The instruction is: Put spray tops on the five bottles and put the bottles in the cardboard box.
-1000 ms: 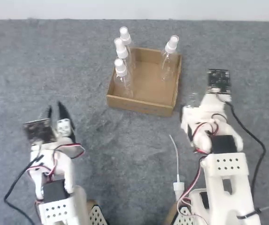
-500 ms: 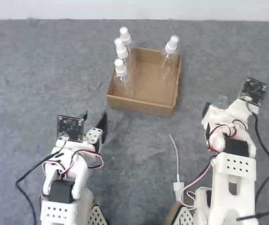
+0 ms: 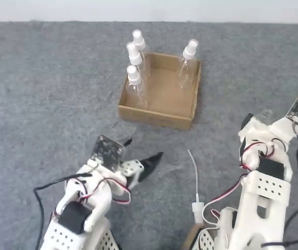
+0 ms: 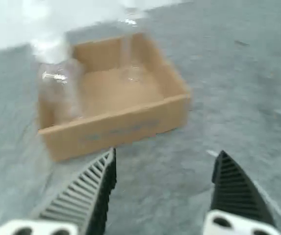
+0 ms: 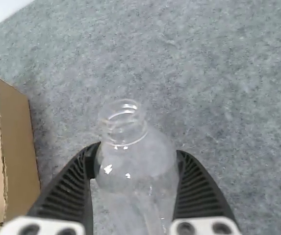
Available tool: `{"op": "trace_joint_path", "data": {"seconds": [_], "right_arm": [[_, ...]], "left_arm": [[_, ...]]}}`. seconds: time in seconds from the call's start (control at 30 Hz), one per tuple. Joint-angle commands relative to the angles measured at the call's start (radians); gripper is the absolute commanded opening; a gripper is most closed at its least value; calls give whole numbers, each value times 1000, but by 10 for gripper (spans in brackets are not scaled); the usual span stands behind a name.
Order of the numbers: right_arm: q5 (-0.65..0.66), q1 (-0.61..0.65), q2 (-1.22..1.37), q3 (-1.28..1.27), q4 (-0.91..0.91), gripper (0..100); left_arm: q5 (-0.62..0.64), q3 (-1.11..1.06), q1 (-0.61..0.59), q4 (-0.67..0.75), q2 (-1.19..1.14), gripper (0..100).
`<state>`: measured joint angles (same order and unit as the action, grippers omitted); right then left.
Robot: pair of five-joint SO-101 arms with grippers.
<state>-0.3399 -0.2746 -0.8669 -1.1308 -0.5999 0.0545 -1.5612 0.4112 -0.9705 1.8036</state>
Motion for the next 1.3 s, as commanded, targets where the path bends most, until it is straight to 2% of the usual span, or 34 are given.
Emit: {"op": "trace_joint_path", "data": {"seconds": [0.0,0.3,0.53,0.63,1.0,1.13,1.27], "right_arm": [[-11,-13,-44,11,30,26],[-11,-12,-44,9,30,26],[-11,-12,-44,8,28,26],[-11,-12,-44,8,27,26],[-11,-12,-44,8,28,26],[-9,-12,-44,8,28,26],[-9,-12,-44,8,25,26]], "left_arm": [[-18,88,118,-58,-21,298],[-20,166,206,31,-344,298],[120,269,384,152,-697,298],[160,282,425,235,-825,298],[163,383,434,402,-1214,297],[172,470,434,399,-1353,297],[241,581,434,356,-1499,297]]}}
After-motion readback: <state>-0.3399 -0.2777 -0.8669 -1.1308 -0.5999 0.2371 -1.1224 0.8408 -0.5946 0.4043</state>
